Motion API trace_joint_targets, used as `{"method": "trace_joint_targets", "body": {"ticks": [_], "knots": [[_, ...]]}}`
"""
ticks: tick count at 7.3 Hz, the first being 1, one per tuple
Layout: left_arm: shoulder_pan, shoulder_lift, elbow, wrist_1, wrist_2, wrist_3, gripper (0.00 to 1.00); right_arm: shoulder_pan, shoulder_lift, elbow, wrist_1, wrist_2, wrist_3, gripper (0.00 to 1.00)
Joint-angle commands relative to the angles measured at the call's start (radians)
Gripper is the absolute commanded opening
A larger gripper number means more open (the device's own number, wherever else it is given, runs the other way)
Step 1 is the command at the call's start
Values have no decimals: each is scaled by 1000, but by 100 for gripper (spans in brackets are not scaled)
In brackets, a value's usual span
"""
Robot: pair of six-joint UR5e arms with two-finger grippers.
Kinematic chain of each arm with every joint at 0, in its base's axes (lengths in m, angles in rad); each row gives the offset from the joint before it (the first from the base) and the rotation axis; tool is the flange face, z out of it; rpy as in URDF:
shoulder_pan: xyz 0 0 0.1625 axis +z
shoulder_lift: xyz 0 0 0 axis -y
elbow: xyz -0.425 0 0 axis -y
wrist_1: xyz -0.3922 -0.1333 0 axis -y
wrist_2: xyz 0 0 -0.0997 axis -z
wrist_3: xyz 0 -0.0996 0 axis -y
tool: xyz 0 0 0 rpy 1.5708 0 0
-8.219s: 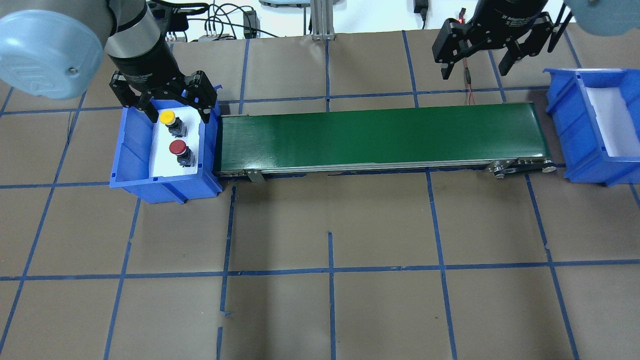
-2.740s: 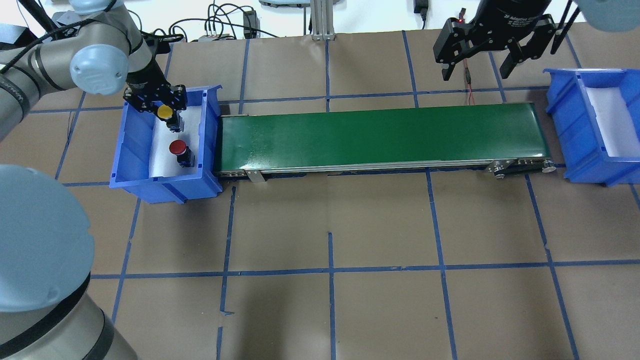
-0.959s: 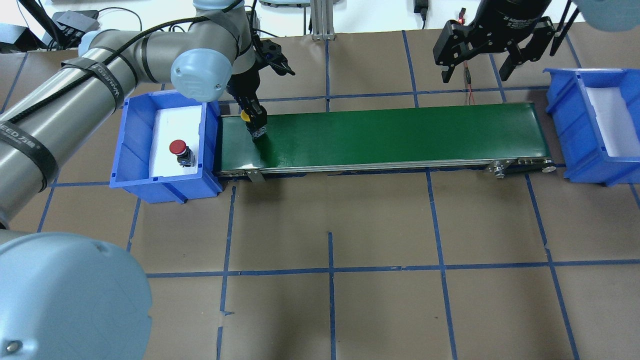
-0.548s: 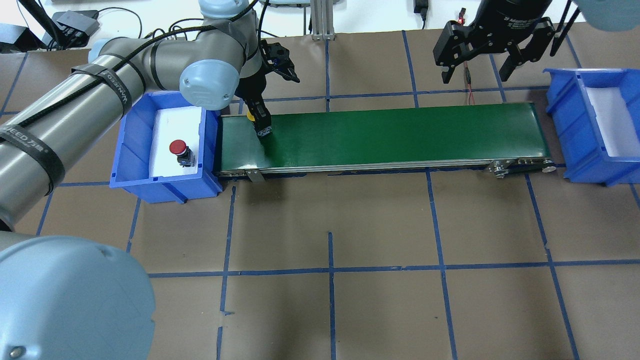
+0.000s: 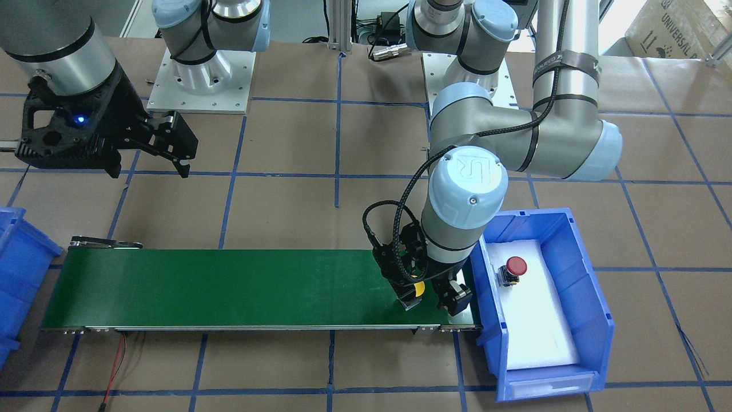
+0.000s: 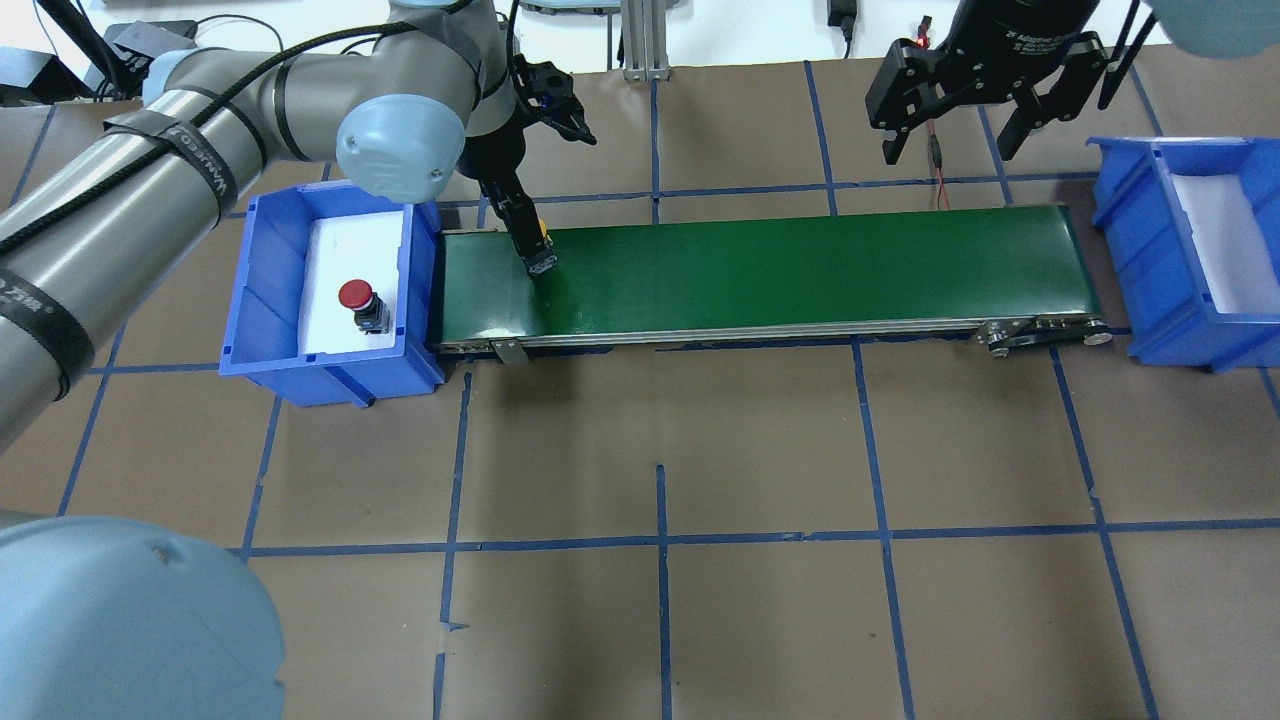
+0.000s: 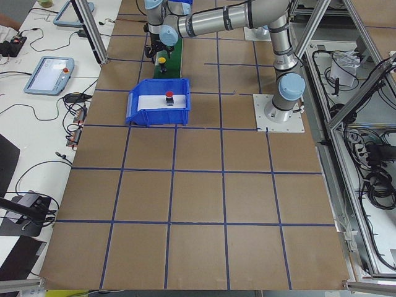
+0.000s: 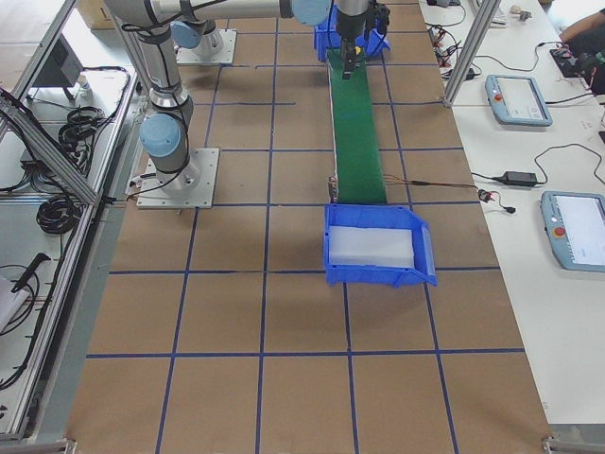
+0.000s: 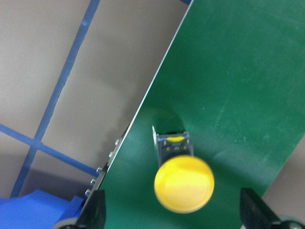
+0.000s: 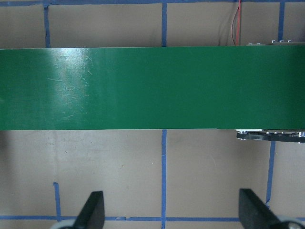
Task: Transport two buttons from left to right
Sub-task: 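Open the left gripper to set the yellow button on the belt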
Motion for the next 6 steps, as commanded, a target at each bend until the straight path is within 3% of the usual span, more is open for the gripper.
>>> {"method": "trace_joint_targets", "body": {"ticks": [1, 4, 6], "knots": [[52, 66, 8, -47, 4, -66, 100, -3, 1, 1, -1, 0, -2, 100], [180, 231, -15, -179, 6, -111, 100, -18, 2, -1, 4, 1, -16, 100], [197, 323, -16, -321, 6, -319, 100, -20, 5, -4, -2, 0, -68, 100]]}}
